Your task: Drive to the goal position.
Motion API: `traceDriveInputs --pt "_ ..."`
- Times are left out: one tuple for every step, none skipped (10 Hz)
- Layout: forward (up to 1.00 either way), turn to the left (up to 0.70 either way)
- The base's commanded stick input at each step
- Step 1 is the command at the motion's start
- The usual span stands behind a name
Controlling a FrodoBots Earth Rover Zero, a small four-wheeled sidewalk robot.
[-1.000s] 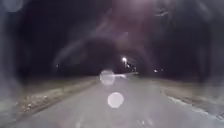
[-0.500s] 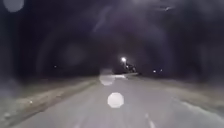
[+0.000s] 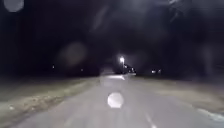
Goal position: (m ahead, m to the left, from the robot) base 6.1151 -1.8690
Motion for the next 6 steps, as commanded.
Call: traceDriveInputs --pt "1.0 -0.01" --pt "1.0 -0.04" --pt "1.0 -0.07" --pt "1.0 -0.06" --pt "1.0 0.0" --pt "1.0 0.0"
